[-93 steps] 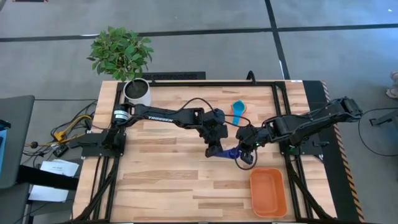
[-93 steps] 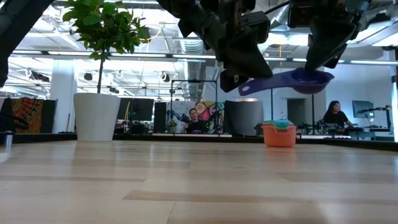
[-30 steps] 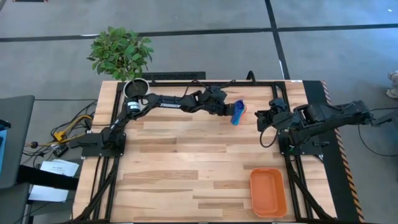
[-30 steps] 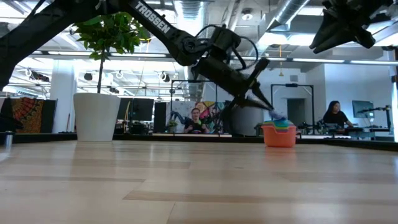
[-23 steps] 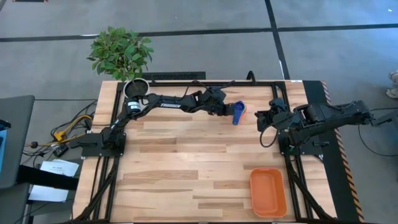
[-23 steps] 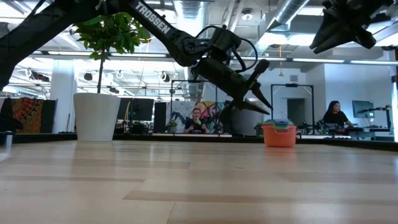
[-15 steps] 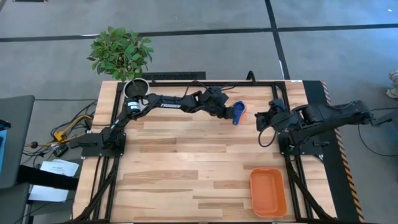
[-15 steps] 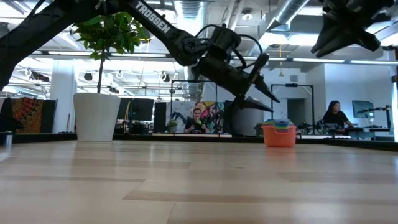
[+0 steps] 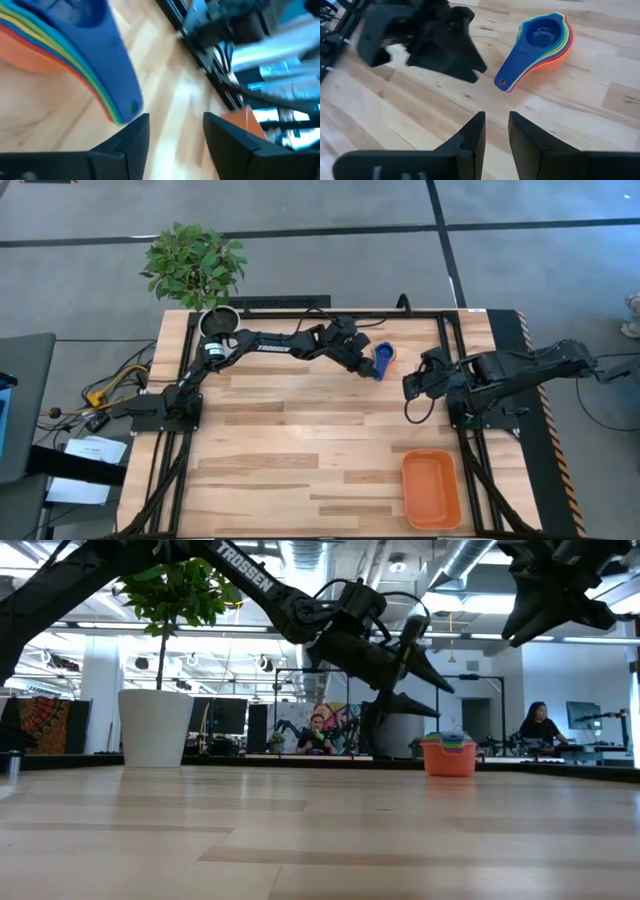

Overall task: Nest measuring cups in basket
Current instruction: Put the stacked measuring cups into the orange bin

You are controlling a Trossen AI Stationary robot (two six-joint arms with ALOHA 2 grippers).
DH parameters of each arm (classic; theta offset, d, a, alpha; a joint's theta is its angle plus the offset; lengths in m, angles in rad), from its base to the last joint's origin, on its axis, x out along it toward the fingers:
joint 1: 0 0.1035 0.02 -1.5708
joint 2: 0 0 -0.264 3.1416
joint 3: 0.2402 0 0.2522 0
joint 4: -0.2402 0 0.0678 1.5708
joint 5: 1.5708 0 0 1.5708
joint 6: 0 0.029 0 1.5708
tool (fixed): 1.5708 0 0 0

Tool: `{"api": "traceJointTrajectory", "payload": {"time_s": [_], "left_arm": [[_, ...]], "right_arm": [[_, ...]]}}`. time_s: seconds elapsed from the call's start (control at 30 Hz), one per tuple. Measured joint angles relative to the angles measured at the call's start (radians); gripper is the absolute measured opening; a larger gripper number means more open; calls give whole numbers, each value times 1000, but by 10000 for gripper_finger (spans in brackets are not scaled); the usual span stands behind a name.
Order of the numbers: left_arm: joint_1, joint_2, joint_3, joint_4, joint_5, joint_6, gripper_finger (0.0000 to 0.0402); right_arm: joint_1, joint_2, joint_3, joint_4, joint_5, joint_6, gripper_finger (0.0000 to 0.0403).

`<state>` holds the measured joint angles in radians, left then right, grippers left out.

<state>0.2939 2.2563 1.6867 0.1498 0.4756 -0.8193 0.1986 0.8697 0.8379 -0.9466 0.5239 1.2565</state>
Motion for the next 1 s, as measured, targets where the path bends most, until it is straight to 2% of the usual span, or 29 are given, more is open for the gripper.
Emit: {"api": "traceJointTrajectory", "payload": {"time_s": [0.07, 0.17, 0.4, 0.53, 0.63, 0.8, 1.0], "left_arm": [[-2, -13, 0, -16, 34, 40, 182], [-9, -40, 0, -63, 28, 108, 189], [-13, -109, 0, -185, -85, 253, 190], [-24, -148, 0, -216, -126, 314, 190], [-40, -184, 0, -231, -153, 345, 190], [-87, -229, 1, -316, -260, 390, 190], [-154, -248, -49, -397, -342, 408, 190]], "right_arm": [[1, -1, 0, 0, -3, 2, 112], [4, -8, 0, -1, -3, 3, 129], [4, -7, -24, 11, -2, 3, 207], [26, -28, -97, 103, -5, 37, 243], [60, -46, -173, 227, -8, 66, 251], [127, -60, -271, 411, -4, 113, 253], [206, -58, -303, 459, 2, 124, 252]]}}
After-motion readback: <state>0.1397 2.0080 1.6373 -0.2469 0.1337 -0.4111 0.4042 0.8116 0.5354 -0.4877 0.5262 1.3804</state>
